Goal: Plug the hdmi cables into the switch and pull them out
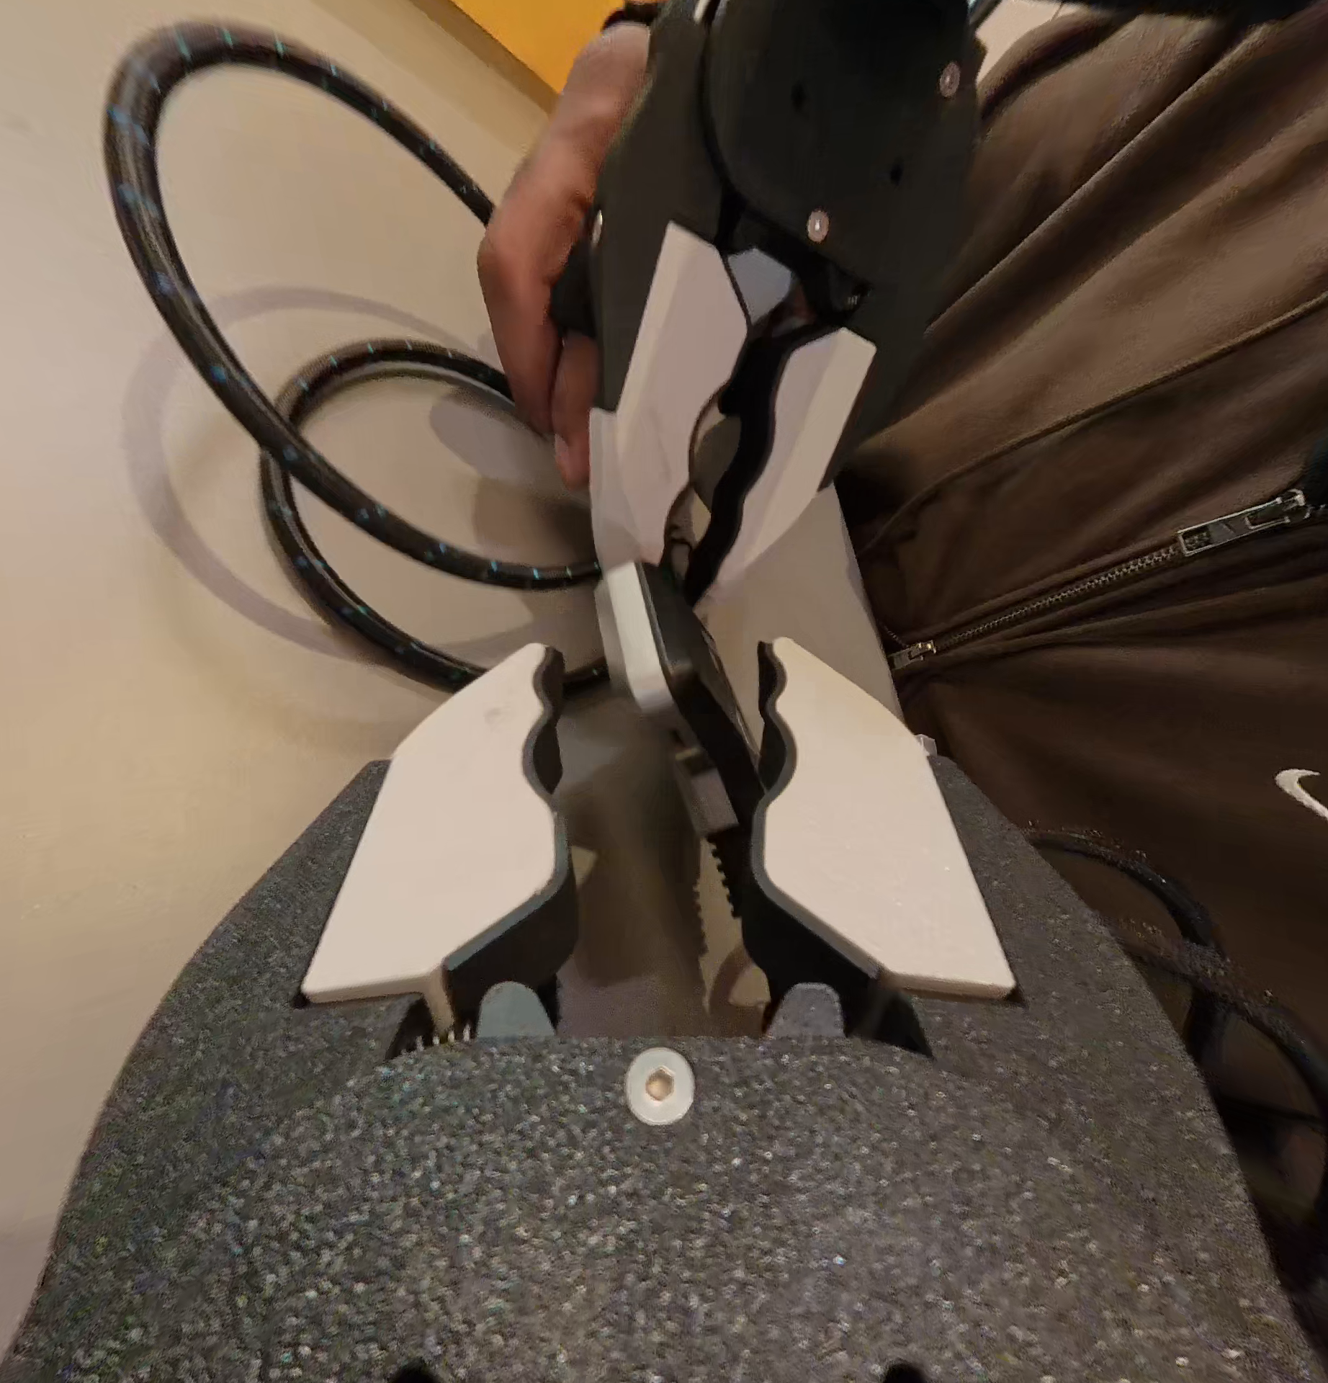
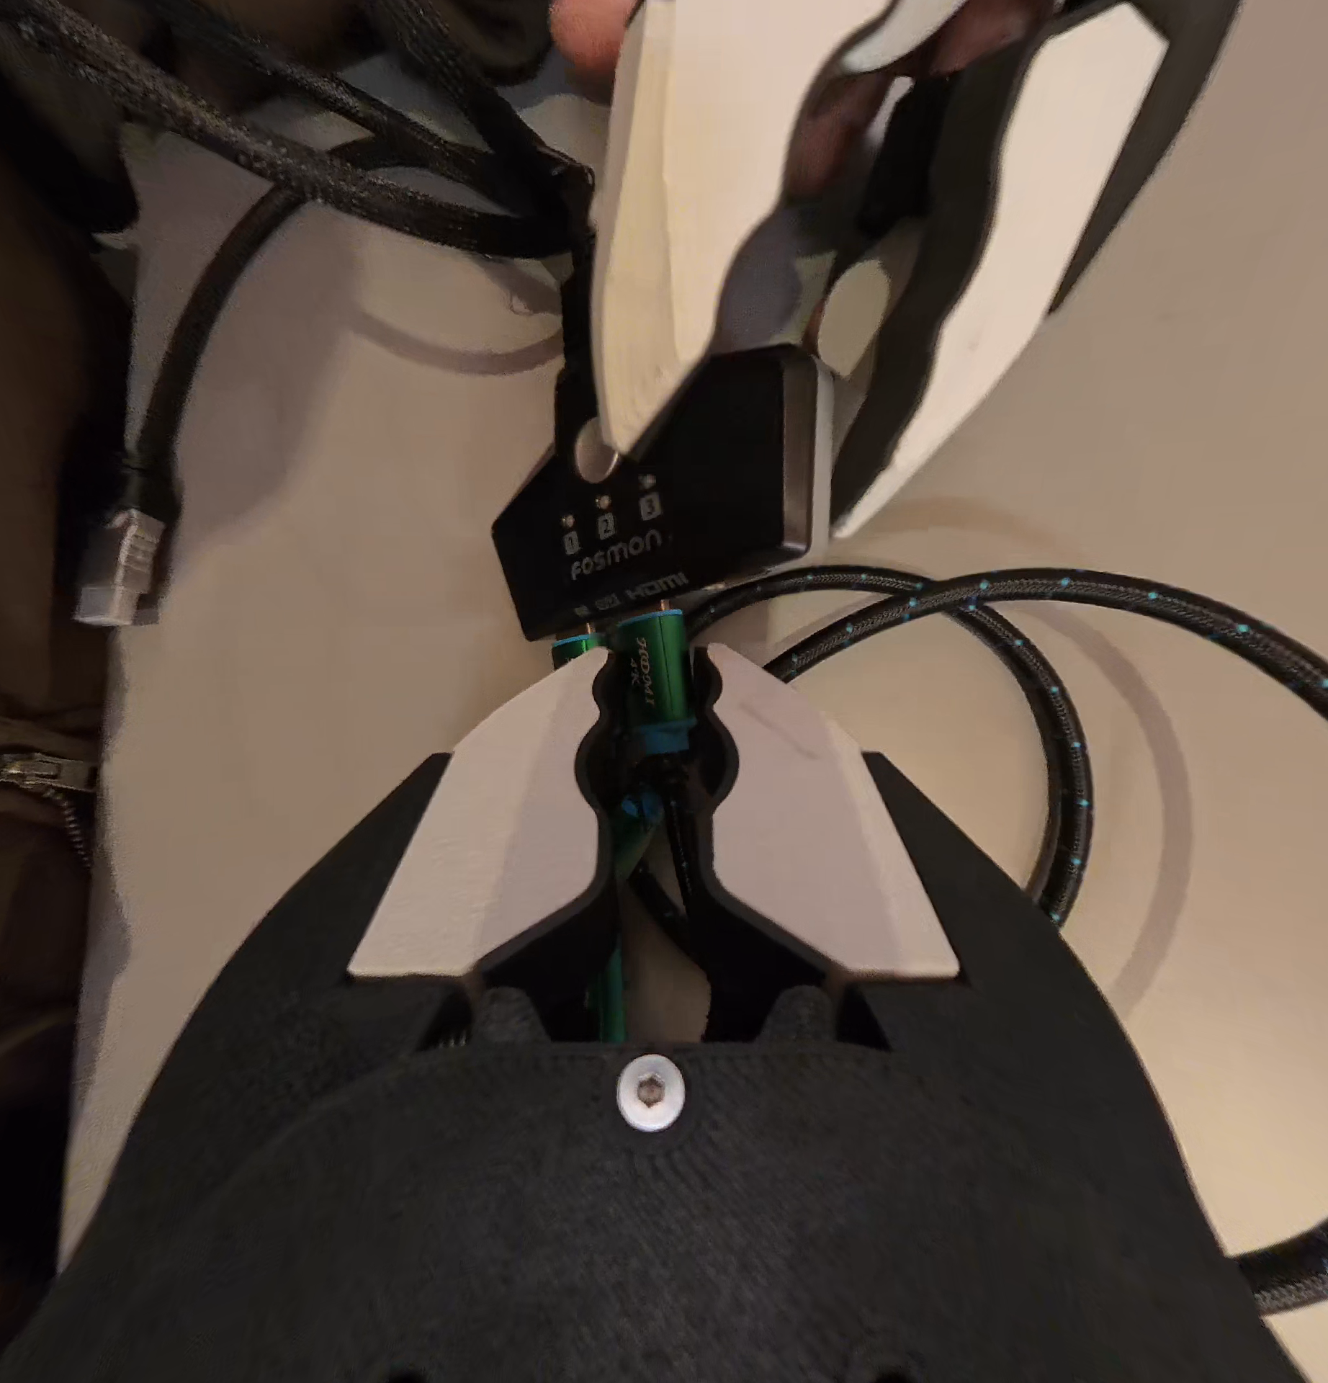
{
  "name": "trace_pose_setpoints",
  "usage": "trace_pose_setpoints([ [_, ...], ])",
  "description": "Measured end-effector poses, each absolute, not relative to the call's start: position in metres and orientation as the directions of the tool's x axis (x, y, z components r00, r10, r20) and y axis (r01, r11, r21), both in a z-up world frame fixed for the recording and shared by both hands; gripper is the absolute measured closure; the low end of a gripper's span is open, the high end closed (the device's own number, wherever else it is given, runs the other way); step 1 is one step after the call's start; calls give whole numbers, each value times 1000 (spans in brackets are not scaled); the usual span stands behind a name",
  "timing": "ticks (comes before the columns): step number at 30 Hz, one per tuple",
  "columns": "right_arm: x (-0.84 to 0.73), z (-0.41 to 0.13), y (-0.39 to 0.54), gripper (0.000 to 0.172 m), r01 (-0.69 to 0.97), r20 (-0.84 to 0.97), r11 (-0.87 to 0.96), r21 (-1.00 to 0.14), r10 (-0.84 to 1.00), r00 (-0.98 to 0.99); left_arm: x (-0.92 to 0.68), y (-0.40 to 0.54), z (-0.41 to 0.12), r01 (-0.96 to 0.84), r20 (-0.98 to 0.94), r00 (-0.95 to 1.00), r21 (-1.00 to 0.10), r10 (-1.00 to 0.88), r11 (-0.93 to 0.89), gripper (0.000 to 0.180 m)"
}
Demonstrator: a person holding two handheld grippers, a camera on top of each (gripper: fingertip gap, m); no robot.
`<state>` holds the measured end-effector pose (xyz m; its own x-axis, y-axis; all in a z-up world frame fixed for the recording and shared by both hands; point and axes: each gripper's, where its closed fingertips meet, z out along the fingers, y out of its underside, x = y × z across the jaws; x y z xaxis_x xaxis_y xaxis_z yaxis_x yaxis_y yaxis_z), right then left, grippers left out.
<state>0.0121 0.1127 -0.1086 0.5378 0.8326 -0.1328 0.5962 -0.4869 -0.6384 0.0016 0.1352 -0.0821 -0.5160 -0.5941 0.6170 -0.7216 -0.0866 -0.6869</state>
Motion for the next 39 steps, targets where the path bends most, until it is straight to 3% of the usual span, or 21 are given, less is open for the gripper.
trace_pose_setpoints([
  [5,19,-102,117,155,633,24,-395,-665,837,547,-2,116,-89,-746,612,-540,-666,-578,-9,128],
  [8,18,-102,114,154,652,71,-359,-668,842,535,-3,104,-97,-771,616,-544,-634,-570,51,148],
  [13,19,-103,106,153,665,94,-315,-677,859,503,4,93,-101,-803,656,-511,-595,-555,35,151],
  [30,32,-98,83,155,607,-124,-401,-686,887,445,12,74,-100,-810,666,-502,-586,-551,29,153],
  [32,45,-102,80,157,660,-93,-394,-639,892,443,3,76,-100,-812,660,-519,-579,-544,73,154],
  [33,70,-106,87,157,694,-8,-404,-596,867,498,-4,85,-100,-808,640,-524,-583,-563,90,153],
  [36,112,-94,89,157,547,-126,-512,-662,795,593,-4,124,-97,-799,620,-452,-601,-641,-18,155],
  [39,120,-92,90,157,561,-79,-492,-665,794,603,-1,127,-98,-795,644,-451,-605,-618,-50,154],
])
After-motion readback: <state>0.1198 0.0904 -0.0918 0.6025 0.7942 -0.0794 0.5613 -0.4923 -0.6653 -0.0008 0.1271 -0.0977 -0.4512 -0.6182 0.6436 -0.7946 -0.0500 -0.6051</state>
